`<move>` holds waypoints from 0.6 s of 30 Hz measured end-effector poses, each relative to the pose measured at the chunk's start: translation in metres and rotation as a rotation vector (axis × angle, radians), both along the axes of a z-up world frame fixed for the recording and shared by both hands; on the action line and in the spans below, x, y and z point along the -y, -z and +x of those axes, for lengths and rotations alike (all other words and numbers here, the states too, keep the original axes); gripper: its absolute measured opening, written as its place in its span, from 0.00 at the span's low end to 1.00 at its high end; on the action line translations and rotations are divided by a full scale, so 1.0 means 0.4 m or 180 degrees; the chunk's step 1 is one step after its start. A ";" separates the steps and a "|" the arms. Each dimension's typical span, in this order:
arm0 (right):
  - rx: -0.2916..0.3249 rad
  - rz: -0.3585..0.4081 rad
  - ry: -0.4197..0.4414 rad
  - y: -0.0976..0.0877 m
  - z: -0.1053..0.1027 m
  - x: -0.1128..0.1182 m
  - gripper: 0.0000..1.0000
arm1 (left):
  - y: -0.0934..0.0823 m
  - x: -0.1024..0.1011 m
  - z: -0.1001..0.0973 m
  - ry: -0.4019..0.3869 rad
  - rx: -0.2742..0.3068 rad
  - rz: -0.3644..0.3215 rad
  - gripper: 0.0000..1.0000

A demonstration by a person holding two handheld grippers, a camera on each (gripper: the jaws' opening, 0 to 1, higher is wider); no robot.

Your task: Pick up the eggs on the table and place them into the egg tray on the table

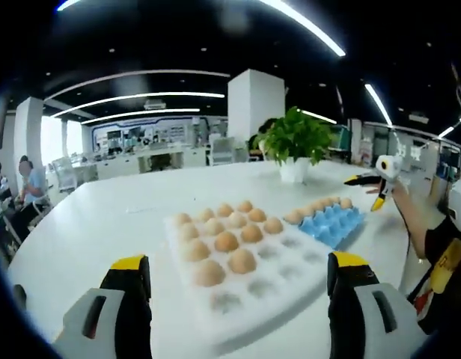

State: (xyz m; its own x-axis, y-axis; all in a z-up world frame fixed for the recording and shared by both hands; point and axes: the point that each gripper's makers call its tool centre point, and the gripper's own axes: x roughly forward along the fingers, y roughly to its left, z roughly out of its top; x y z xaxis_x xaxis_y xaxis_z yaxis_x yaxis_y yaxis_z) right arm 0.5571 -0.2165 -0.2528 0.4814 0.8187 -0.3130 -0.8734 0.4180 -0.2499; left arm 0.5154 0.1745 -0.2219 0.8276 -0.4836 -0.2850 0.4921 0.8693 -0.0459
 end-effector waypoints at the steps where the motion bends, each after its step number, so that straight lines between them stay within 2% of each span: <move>1: -0.0005 0.0005 -0.0006 0.000 0.000 -0.001 0.89 | 0.005 -0.005 -0.003 -0.0012 -0.0016 -0.0007 1.00; 5: -0.0029 -0.0002 -0.0011 0.005 0.001 -0.004 0.89 | 0.015 -0.015 -0.008 -0.0063 -0.0042 -0.0030 1.00; 15: -0.0093 -0.0060 -0.0018 0.023 0.008 -0.014 0.88 | 0.005 0.005 -0.012 0.0027 -0.0009 -0.0090 0.99; 16: -0.0126 -0.0019 -0.0021 0.017 0.010 -0.018 0.88 | -0.004 0.008 -0.006 0.0027 0.0010 -0.0097 0.99; 18: -0.0073 0.0012 -0.0008 -0.026 0.017 -0.028 0.88 | -0.019 0.015 0.002 0.0067 0.0068 0.0009 0.99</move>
